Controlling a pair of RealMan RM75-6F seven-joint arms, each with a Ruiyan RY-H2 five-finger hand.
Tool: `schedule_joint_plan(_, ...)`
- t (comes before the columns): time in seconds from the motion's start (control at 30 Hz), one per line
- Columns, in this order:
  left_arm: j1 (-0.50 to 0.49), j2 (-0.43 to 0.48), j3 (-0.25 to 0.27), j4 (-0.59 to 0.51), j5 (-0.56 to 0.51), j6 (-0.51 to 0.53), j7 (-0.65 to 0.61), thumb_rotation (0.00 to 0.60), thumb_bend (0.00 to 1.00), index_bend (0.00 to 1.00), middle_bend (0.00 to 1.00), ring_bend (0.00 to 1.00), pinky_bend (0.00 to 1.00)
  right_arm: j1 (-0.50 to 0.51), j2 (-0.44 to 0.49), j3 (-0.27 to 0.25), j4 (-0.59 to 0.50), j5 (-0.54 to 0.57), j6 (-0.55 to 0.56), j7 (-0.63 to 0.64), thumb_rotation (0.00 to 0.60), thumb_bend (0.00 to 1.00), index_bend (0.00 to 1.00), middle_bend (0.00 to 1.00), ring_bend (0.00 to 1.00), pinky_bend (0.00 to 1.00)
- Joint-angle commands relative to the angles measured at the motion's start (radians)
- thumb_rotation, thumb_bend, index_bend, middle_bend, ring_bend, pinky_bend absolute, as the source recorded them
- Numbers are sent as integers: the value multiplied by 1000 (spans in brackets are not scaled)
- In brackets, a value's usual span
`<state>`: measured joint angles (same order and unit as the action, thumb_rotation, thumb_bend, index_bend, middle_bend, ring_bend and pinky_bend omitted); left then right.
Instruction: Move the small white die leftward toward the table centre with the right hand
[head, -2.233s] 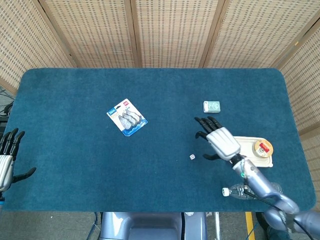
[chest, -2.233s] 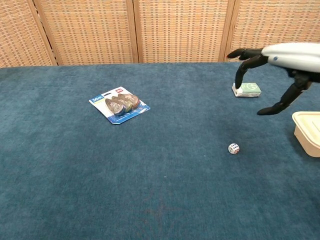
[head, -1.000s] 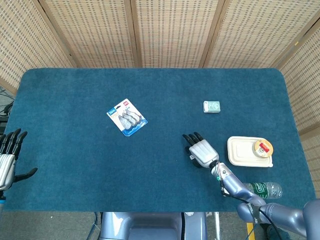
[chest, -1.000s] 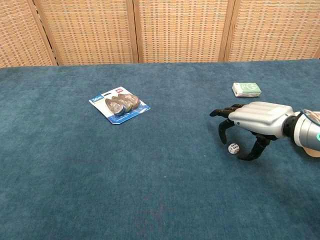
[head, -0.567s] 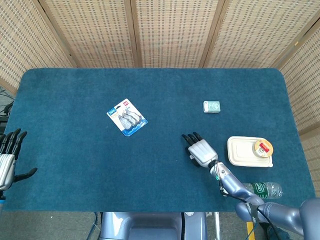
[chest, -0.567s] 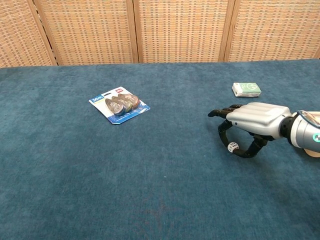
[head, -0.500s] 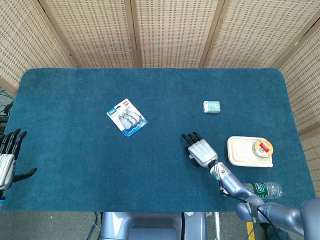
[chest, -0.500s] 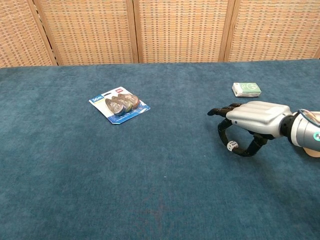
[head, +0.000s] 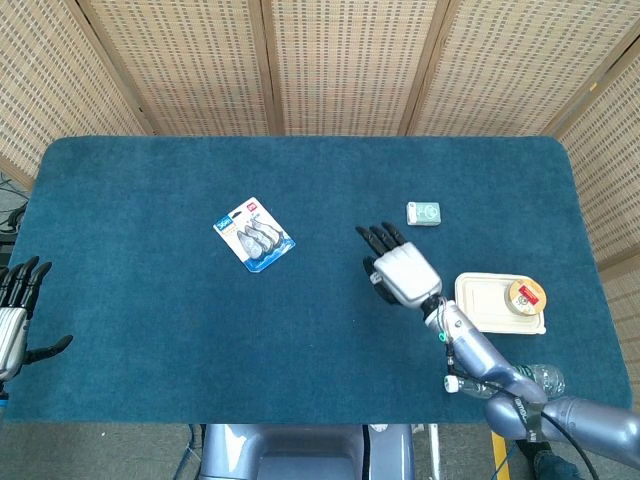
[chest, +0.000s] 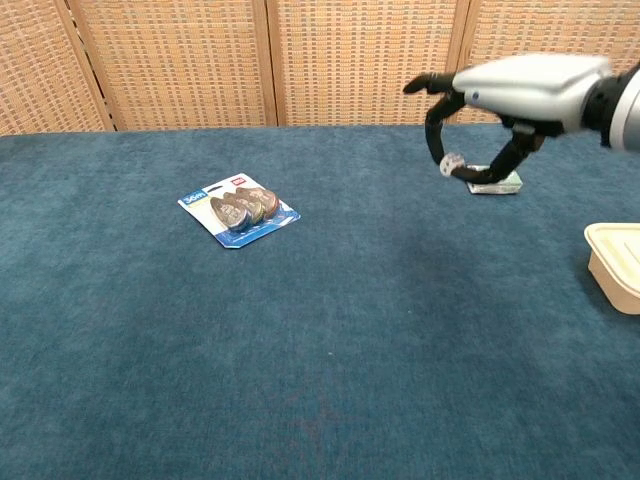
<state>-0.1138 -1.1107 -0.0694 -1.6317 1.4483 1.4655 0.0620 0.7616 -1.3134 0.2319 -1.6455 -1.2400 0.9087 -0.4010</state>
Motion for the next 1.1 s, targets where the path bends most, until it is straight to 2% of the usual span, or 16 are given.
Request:
schedule_joint_plan(0.03,1,3,0,-1,1,1,-5,600,0,0,0,0,0,28,72,56,-75,85,20,-80,600,490,498,0,0,0)
schedule_joint_plan(0.17,1,5,1,0,3,0,-11,600,0,0,0,0,0,39,109,67,-115,144,33,-128,600,485,477,0,0,0)
schedule_joint_plan(0.2,1,6,1,1,3,0,-12,600,0,0,0,0,0,40,113,68,-120,150,38,-134,600,473,402,0,0,0)
schedule_joint_plan(0.3,1,7,0,1,4,2,-15,600,0,0,0,0,0,39,120,65,-139,178,60,-155,600,411,64,0,0,0)
schedule_joint_plan(0.33,1,7,0,1,3,3,-16,600,0,0,0,0,0,39,124,63,-150,197,61,-157,600,399,9,0,0,0)
schedule_joint_plan(0.43,1,8,1,0,4,1,-16,600,0,0,0,0,0,42,127,58,-161,215,72,-160,600,397,0,0,0,0)
schedule_joint_plan(0.67,1,8,3,-1,2,-3,-14,600,0,0,0,0,0,21,135,45,-170,175,118,-123,600,407,0,0,0,0)
schedule_joint_plan(0.77,1,9,1,-1,0,-3,-14,600,0,0,0,0,0,-14,157,35,-182,129,156,-70,600,411,0,0,0,0)
schedule_joint_plan(0.87,4,12,0,-3,-2,4,-23,600,0,0,0,0,0,-111,190,-11,-163,15,264,30,600,393,0,0,0,0)
schedule_joint_plan(0.9,6,13,0,-4,-1,7,-27,600,0,0,0,0,0,-179,198,-49,-135,-51,341,98,600,359,0,0,0,0)
schedule_joint_plan(0.97,7,13,1,-4,2,9,-26,600,0,0,0,0,0,-238,193,-90,-85,-124,407,180,600,219,0,0,0,0)
schedule_joint_plan(1.03,7,10,2,-2,4,10,-21,600,0,0,0,0,0,-292,183,-126,-39,-172,462,253,600,38,0,0,0,0)
schedule_joint_plan(1.1,7,6,5,2,6,10,-12,600,0,0,0,0,0,-345,168,-161,5,-211,517,326,600,0,0,0,0,0)
